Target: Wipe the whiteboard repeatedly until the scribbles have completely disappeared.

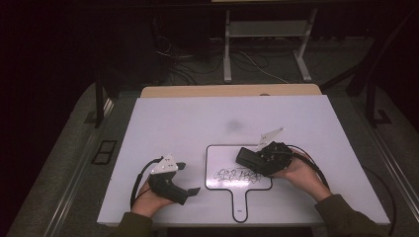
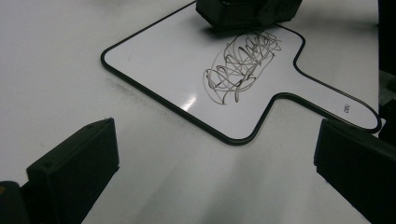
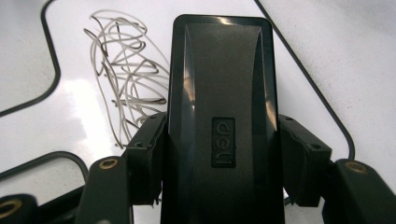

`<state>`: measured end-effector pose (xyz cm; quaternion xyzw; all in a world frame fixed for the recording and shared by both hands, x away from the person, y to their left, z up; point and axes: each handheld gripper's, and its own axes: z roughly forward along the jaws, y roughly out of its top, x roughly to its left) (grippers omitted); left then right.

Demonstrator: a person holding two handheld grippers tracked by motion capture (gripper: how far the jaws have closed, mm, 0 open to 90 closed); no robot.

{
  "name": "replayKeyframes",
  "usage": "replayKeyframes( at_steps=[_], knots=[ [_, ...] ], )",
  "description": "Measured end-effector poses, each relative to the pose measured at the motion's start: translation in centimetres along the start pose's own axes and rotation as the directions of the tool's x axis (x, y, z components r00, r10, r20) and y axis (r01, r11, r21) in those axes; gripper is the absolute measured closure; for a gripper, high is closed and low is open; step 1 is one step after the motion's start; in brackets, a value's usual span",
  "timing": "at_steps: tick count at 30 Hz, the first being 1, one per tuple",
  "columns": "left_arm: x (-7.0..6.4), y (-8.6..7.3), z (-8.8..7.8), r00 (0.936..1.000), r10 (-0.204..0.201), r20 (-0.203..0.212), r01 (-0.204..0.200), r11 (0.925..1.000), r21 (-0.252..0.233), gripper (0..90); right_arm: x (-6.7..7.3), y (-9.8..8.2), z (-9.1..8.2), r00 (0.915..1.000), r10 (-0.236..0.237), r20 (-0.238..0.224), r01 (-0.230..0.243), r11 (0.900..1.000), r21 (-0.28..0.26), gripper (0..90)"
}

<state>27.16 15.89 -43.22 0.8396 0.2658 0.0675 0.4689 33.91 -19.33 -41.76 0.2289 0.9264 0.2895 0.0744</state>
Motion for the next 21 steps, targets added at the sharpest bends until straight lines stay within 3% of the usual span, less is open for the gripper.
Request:
replayKeyframes(
  at_steps=[11, 16, 21],
  knots=[
    [0.0, 0.0, 0.1, 1.0, 0.001, 0.002, -0.001, 0.9999, 0.011, 0.0, 0.0, -0.2, 1.1, 0.9991, -0.033, 0.025, 0.032, 0.999, 0.043, 38.6],
    [0.0, 0.0, 0.0, 1.0, 0.001, 0.003, -0.001, 0.9999, 0.012, 0.0, 0.1, -0.2, 1.2, 0.9997, -0.017, 0.015, 0.016, 0.999, 0.04, 38.6],
    [0.0, 0.0, 0.0, 1.0, -0.001, 0.003, 0.001, 0.9999, 0.011, 0.0, 0.2, -0.2, 1.2, 0.9993, -0.03, 0.023, 0.029, 0.998, 0.049, 38.7]
  ],
)
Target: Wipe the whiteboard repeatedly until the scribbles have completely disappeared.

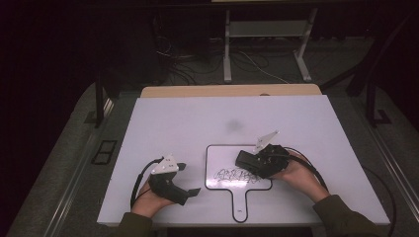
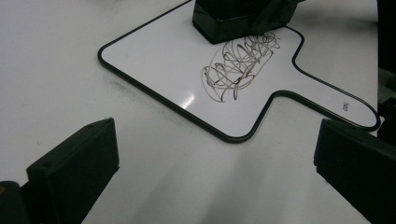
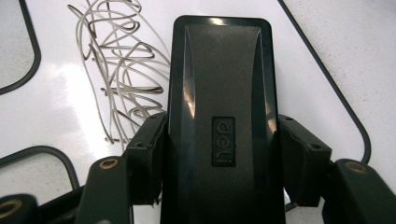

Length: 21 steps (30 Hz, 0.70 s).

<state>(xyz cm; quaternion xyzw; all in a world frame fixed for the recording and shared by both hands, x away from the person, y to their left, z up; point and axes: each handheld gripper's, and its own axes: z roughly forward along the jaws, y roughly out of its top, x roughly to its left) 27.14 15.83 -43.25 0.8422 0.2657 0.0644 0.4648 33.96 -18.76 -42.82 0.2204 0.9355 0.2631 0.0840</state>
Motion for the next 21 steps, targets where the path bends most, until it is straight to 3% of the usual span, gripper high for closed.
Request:
replayKeyframes(
  at_steps=[21],
  knots=[
    [0.0, 0.0, -0.1, 1.0, 0.0, 0.002, 0.0, 1.0, -0.005, 0.0, 1.6, 0.0, -0.2, 0.999, -0.045, -0.003, 0.045, 0.999, 0.012, 38.7]
  ],
)
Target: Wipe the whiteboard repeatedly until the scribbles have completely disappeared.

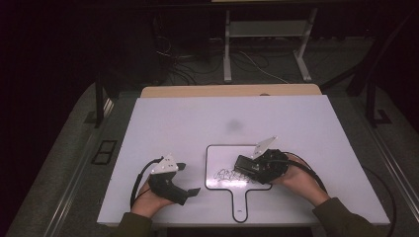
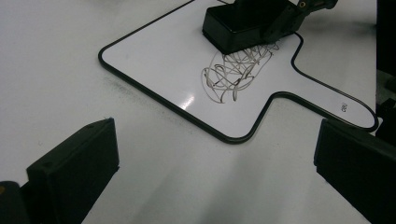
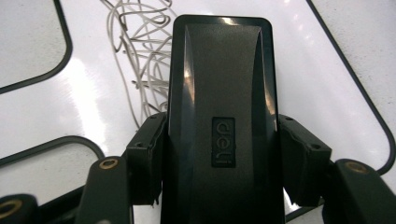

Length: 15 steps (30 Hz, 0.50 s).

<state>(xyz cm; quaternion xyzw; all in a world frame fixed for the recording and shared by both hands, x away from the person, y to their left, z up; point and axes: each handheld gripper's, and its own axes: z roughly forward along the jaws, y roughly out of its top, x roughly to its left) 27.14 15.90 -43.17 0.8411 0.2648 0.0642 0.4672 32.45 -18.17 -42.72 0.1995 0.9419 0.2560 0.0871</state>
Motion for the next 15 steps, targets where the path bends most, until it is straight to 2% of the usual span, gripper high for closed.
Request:
replayKeyframes(
  at_steps=[1, 6, 14, 15],
  knots=[
    [0.0, 0.0, 0.0, 1.0, 0.0, 0.0, 0.0, 1.0, 0.0, 0.0, 0.2, 0.0, 0.0, 0.9998, 0.012, -0.013, -0.012, 1.0, -0.003, 38.7],
    [0.0, 0.0, 0.0, 1.0, 0.002, 0.001, -0.002, 1.0, 0.002, 0.0, 0.5, 0.0, -0.1, 0.9999, -0.011, -0.005, 0.011, 1.0, 0.004, 38.7],
    [0.0, 0.0, 0.0, 1.0, 0.003, 0.002, -0.003, 1.0, 0.005, 0.0, 1.4, 0.2, -0.1, 0.9995, -0.015, -0.029, 0.015, 1.0, 0.004, 38.7],
    [0.0, 0.0, 0.0, 1.0, 0.003, 0.002, -0.003, 1.0, 0.005, 0.0, 1.4, 0.2, -0.1, 0.9993, -0.033, -0.018, 0.033, 0.999, 0.008, 38.7]
  ],
)
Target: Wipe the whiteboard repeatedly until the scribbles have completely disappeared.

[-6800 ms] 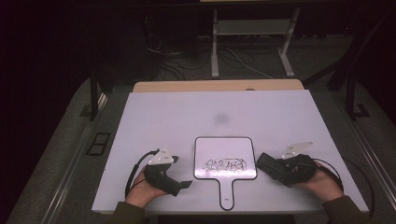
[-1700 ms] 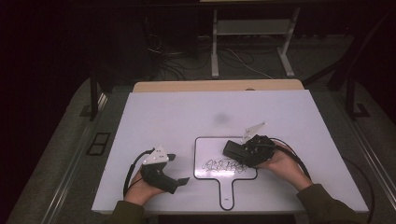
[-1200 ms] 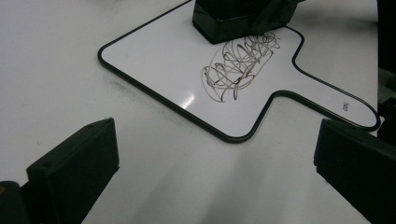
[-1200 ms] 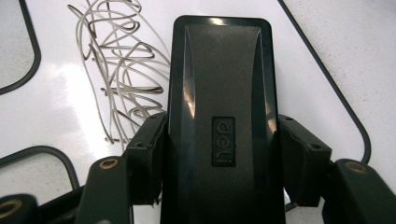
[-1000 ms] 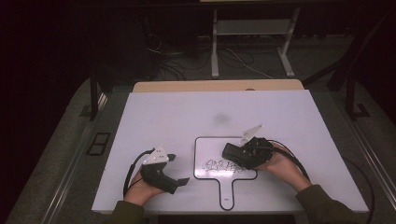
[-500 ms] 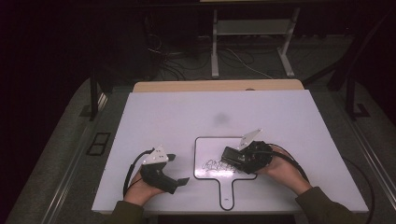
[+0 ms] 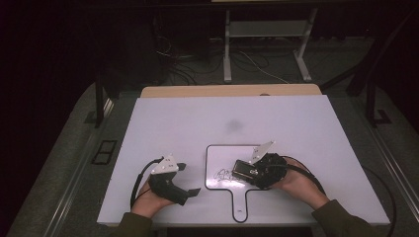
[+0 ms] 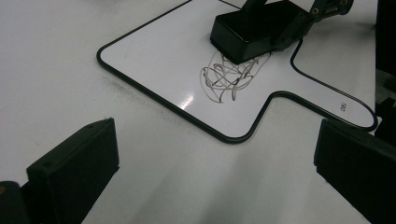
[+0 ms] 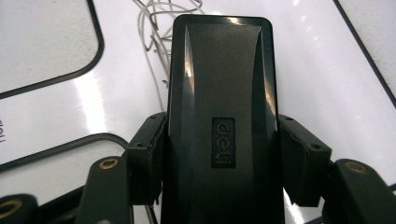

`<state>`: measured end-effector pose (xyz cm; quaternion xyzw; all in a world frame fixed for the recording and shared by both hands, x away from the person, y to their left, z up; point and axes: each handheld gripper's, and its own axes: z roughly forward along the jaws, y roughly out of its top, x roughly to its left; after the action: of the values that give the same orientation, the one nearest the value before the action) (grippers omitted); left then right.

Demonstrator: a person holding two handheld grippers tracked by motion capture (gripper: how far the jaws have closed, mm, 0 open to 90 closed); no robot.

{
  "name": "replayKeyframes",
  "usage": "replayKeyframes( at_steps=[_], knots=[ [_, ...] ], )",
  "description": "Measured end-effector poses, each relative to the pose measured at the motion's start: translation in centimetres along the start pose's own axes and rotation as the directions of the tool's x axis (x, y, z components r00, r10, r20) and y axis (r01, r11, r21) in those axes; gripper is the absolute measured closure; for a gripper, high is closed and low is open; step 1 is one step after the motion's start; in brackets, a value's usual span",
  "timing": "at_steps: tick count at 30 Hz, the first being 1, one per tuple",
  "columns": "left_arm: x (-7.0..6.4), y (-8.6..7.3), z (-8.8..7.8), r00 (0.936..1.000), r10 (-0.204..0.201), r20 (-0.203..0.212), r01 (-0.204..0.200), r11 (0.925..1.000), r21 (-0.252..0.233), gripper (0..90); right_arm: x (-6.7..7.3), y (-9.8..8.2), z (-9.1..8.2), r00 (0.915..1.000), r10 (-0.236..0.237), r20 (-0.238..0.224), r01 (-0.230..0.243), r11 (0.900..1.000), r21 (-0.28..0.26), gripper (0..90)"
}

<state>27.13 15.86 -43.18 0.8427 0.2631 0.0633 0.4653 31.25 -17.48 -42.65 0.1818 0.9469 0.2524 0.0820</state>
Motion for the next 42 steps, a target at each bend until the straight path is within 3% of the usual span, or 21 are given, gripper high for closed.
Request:
replayKeyframes(
  at_steps=[8, 12, 28, 33, 42],
  knots=[
    [0.0, 0.0, 0.0, 1.0, -0.002, 0.001, 0.002, 1.0, 0.001, 0.0, 0.5, 0.2, 0.1, 0.9997, -0.018, -0.014, 0.018, 1.0, 0.001, 38.7],
    [0.0, 0.0, 0.0, 1.0, -0.002, 0.001, 0.002, 1.0, -0.001, 0.0, 0.3, 0.3, 0.1, 0.9997, 0.0, -0.024, 0.0, 1.0, -0.001, 38.7],
    [0.0, 0.0, 0.0, 1.0, -0.004, 0.002, 0.004, 1.0, 0.002, 0.0, -2.4, -0.1, 0.1, 0.9984, 0.033, 0.046, -0.034, 0.999, 0.011, 38.7],
    [0.0, -0.1, 0.1, 1.0, -0.007, 0.002, 0.007, 1.0, 0.001, 0.0, -3.0, -0.4, 0.0, 0.9961, 0.07, 0.054, -0.07, 0.998, 0.004, 38.7],
    [0.0, -0.1, 0.0, 1.0, -0.005, 0.003, 0.005, 1.0, 0.001, 0.0, -2.4, -0.4, -0.2, 0.9965, 0.054, 0.063, -0.056, 0.998, 0.024, 38.7]
  ],
)
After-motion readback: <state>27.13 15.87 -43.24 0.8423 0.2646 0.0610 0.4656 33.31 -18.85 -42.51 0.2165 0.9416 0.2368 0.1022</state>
